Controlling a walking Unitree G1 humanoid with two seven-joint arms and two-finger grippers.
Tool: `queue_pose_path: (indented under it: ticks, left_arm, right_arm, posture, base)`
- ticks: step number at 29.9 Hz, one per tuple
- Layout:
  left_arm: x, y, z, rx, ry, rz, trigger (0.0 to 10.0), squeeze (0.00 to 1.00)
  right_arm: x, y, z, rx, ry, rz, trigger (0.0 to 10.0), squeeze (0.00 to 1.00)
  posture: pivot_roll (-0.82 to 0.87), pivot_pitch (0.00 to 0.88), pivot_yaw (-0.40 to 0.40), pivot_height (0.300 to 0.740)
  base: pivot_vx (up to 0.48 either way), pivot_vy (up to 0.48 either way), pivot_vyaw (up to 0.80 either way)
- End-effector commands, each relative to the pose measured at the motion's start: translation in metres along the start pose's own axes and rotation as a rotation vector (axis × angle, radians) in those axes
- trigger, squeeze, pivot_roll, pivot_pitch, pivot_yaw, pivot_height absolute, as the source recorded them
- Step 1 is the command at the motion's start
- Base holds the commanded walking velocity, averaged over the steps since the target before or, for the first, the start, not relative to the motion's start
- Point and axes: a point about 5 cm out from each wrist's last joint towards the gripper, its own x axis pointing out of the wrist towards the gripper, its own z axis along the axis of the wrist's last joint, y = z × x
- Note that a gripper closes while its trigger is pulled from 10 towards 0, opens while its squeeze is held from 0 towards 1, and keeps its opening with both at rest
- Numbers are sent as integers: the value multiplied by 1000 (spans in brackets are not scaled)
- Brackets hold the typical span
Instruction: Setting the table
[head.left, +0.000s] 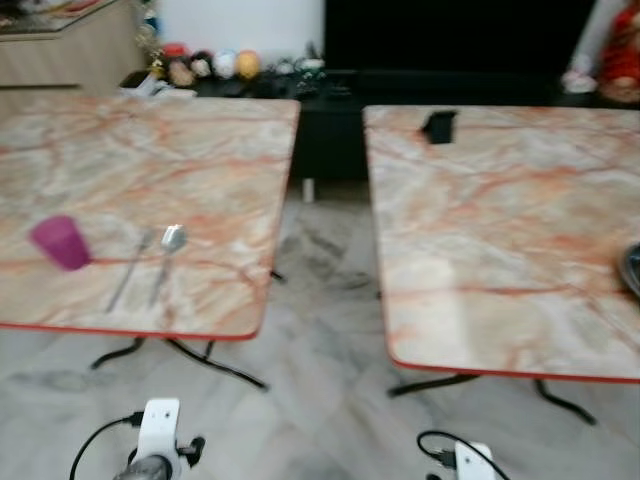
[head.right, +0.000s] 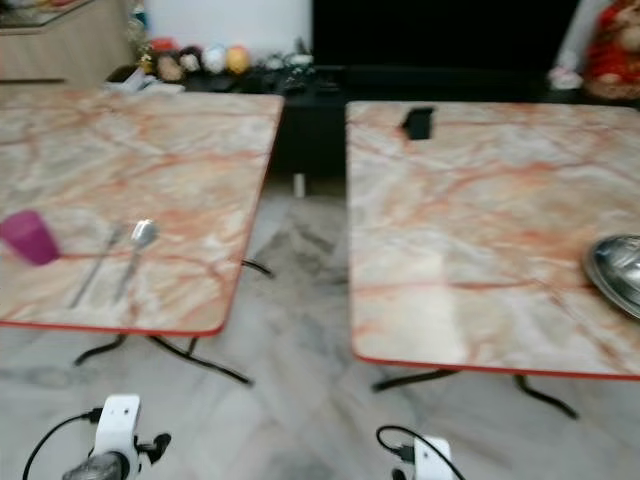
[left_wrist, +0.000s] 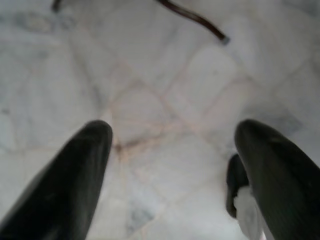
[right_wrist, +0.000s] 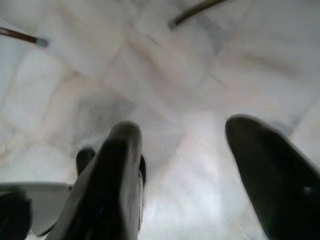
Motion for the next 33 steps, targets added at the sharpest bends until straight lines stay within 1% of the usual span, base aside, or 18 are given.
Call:
queue_pose_path:
  ticks: [1,3,23,33]
  left_arm:
    - [-2,9,-4,1,17,22,10000,0]
    - [-2,9,-4,1,16,22,10000,0]
    - [-2,9,-3,0,12,23,10000,0]
    - [-1,9,-1,22,-2,25,10000,0]
  right_arm:
    - [0,7,0,16,-2,15,10000,0]
    - [0,8,-1,36,2,22,10000,0]
    - [1,15,0,26,0,25,10000,0]
    - [1,14,0,19,3,29,10000,0]
  posture:
    - [20,0,3,740]
    - [20,0,3,740]
    - [24,0,1,740]
    - [29,0,0,740]
  base:
    - [0,480,0]
    - [0,480,0]
    - [0,473,0]
    - [0,0,0]
